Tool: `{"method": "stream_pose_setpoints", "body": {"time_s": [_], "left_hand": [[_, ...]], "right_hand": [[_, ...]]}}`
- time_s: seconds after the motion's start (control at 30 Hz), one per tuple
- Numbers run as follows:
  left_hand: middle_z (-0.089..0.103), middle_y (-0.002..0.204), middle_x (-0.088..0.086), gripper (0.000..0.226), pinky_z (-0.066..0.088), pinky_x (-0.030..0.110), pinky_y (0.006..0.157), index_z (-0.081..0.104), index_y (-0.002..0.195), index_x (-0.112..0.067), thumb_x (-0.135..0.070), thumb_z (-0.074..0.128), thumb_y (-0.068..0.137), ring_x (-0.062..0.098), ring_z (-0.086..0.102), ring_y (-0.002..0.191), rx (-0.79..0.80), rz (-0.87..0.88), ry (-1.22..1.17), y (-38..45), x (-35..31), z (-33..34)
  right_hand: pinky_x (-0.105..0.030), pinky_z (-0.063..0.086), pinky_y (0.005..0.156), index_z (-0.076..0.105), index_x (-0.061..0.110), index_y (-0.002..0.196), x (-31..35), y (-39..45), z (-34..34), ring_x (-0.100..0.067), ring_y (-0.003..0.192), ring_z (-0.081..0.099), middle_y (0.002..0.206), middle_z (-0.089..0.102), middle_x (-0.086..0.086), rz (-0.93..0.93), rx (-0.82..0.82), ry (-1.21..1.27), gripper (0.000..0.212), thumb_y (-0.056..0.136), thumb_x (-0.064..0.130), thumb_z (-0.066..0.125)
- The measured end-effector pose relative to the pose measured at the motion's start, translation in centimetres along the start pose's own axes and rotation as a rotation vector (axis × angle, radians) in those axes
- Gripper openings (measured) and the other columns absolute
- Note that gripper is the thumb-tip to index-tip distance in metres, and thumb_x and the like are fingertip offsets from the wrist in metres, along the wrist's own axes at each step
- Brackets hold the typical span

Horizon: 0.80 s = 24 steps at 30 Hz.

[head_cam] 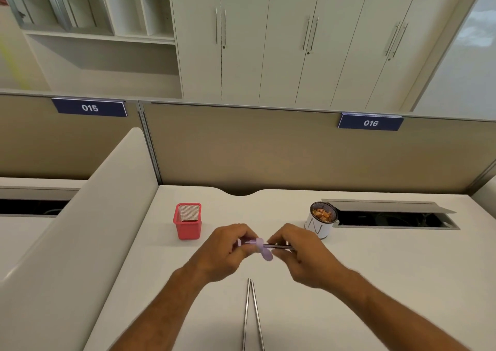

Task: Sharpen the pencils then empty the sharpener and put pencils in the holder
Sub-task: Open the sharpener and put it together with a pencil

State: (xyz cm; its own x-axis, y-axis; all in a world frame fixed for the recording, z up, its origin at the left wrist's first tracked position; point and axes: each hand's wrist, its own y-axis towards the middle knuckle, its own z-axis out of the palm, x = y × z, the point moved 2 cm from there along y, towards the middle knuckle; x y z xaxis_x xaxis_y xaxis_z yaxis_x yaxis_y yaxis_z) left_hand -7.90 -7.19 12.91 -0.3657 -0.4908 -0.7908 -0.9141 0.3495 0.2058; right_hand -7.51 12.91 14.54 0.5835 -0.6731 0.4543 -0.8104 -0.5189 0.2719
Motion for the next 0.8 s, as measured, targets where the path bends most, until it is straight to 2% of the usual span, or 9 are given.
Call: {"method": "stream_pose_setpoints", "body": {"time_s": [0.1,0.2,0.27,0.33,0.43,0.53,0.63,0.7,0.8], "left_hand": [[0.067,0.073,-0.006,0.016,0.044,0.017,0.06,0.07,0.089,-0.021,-0.034,0.062,0.091,0.01,0.059,0.068,0.047,-0.096,-0.116,0.0,-0.1,-0.2],[0.065,0.07,-0.004,0.018,0.042,0.012,0.057,0.071,0.087,-0.017,-0.031,0.061,0.092,0.004,0.056,0.061,0.086,-0.152,-0.188,-0.2,-0.3,0.3],[0.066,0.079,-0.005,0.013,0.046,0.014,0.063,0.069,0.093,-0.02,-0.031,0.062,0.092,0.005,0.057,0.068,0.069,-0.133,-0.174,-0.3,-0.1,0.8],[0.064,0.088,-0.009,0.011,0.046,0.013,0.066,0.064,0.1,-0.021,-0.026,0.064,0.09,0.004,0.056,0.074,0.031,-0.091,-0.116,-0.4,0.3,1.2],[0.057,0.091,-0.019,0.018,0.044,0.01,0.07,0.061,0.1,-0.021,-0.024,0.066,0.084,0.006,0.056,0.082,-0.115,0.022,-0.027,-0.5,0.7,1.8],[0.057,0.095,-0.012,0.025,0.045,0.013,0.07,0.059,0.104,-0.027,-0.021,0.068,0.082,0.011,0.055,0.085,-0.197,0.155,0.11,-0.3,1.2,2.0],[0.058,0.094,-0.014,0.024,0.043,0.009,0.07,0.064,0.107,-0.022,-0.029,0.066,0.084,0.007,0.056,0.083,-0.148,0.129,0.098,-0.1,1.2,1.6],[0.062,0.089,-0.016,0.023,0.043,0.01,0.065,0.066,0.101,-0.022,-0.039,0.063,0.086,0.007,0.058,0.079,-0.084,0.047,0.022,0.1,1.1,1.3],[0.067,0.077,-0.008,0.018,0.047,0.02,0.06,0.069,0.092,-0.024,-0.04,0.061,0.09,0.013,0.06,0.071,-0.022,-0.07,-0.148,0.2,0.8,0.6]], "right_hand": [[-0.025,0.044,0.052,0.065,0.016,0.102,-0.3,-0.4,0.1,-0.015,0.067,0.054,0.082,0.063,0.001,-0.324,-0.105,-0.335,0.014,0.09,0.023,0.064],[-0.024,0.037,0.048,0.068,0.014,0.094,-0.2,-0.4,0.2,-0.016,0.06,0.05,0.073,0.062,-0.001,-0.401,-0.143,-0.45,0.014,0.082,0.019,0.074],[-0.021,0.031,0.048,0.069,0.015,0.087,-0.2,-0.1,0.3,-0.015,0.056,0.051,0.068,0.062,0.0,-0.328,-0.121,-0.426,0.009,0.08,0.018,0.074],[-0.024,0.035,0.047,0.07,0.016,0.082,-0.2,0.3,0.2,-0.016,0.055,0.053,0.065,0.064,0.001,-0.174,-0.098,-0.297,0.005,0.082,0.02,0.067],[-0.025,0.039,0.055,0.074,0.013,0.08,0.4,1.4,-0.3,-0.009,0.054,0.052,0.065,0.069,0.006,0.12,0.001,-0.009,0.024,0.091,0.025,0.057],[-0.018,0.034,0.053,0.074,0.017,0.073,0.6,1.9,-0.6,-0.006,0.047,0.044,0.048,0.056,0.013,0.36,0.116,0.27,0.029,0.095,0.026,0.058],[-0.024,0.038,0.056,0.071,0.021,0.077,0.2,1.8,-0.6,-0.009,0.058,0.047,0.062,0.058,0.007,0.461,0.19,0.367,0.022,0.093,0.032,0.061],[-0.019,0.039,0.058,0.068,0.022,0.084,0.1,1.7,-0.5,-0.004,0.065,0.051,0.075,0.062,0.011,0.364,0.151,0.253,0.011,0.089,0.032,0.067],[-0.025,0.045,0.058,0.068,0.018,0.094,0.1,1.3,-0.5,-0.009,0.071,0.054,0.083,0.062,0.005,-0.073,0.007,-0.096,0.008,0.09,0.024,0.065]]}}
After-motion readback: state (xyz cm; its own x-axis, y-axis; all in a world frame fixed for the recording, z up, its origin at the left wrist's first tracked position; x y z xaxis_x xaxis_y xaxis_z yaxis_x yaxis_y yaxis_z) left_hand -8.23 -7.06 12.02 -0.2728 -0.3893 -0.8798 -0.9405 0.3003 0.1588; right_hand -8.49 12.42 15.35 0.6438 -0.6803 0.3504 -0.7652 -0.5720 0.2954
